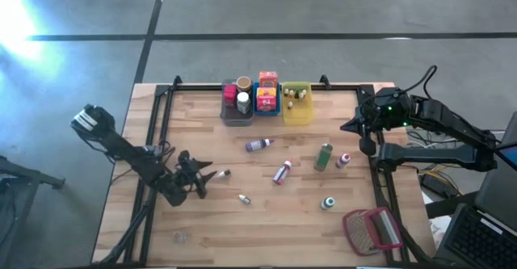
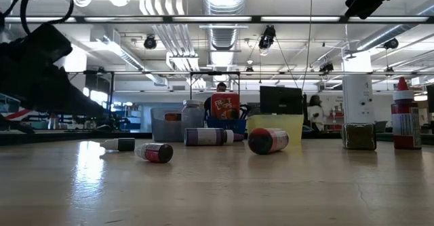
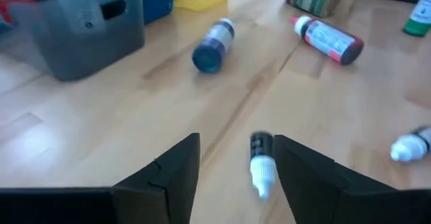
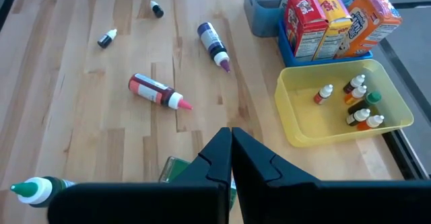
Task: Pick & Place Kitchen Items
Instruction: Move the black food coloring bottle to the center of the table
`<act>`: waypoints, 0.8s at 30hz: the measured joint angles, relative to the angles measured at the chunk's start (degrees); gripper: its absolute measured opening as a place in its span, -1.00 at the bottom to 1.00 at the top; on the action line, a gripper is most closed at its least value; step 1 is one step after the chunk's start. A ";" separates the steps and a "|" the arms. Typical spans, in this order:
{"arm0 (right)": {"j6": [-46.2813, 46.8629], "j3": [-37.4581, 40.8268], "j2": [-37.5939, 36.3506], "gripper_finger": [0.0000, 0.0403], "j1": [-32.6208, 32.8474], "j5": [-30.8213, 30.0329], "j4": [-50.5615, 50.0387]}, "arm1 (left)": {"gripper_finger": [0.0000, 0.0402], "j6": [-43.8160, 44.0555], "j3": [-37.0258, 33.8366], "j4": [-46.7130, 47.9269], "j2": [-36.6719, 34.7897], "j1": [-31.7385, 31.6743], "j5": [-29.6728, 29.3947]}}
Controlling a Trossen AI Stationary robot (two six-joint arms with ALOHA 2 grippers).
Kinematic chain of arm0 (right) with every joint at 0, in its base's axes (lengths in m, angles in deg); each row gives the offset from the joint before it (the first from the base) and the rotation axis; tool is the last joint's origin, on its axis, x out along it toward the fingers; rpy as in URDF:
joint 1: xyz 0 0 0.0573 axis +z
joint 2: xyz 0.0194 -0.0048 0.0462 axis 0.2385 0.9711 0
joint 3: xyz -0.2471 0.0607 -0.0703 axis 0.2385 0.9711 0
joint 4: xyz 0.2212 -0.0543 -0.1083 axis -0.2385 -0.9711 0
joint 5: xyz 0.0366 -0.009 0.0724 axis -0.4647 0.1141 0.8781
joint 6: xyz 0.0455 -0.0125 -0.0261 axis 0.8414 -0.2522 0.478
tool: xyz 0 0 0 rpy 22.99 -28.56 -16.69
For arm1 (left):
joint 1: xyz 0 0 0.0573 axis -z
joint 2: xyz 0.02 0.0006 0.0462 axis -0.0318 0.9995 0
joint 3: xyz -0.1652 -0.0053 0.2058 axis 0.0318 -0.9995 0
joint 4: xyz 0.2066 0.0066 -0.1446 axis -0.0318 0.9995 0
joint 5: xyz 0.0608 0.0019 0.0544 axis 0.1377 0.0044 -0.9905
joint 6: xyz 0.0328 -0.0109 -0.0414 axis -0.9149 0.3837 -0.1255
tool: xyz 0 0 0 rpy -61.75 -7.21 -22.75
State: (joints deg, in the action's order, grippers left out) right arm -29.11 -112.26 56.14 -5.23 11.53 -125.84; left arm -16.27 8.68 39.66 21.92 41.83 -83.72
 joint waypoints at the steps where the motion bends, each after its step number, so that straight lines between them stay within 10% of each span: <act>1: 0.00 0.00 0.01 -0.96 0.00 0.00 0.00 | 0.00 -0.36 -0.99 -1.41 0.00 0.00 0.32; 24: 0.00 0.00 -0.01 -0.96 0.00 0.01 0.00 | 0.13 -3.00 3.93 -9.25 20.51 -0.23 3.79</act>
State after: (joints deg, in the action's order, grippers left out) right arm -29.11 -112.26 56.13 -5.23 11.54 -125.84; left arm -19.27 12.62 30.42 42.42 41.60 -79.93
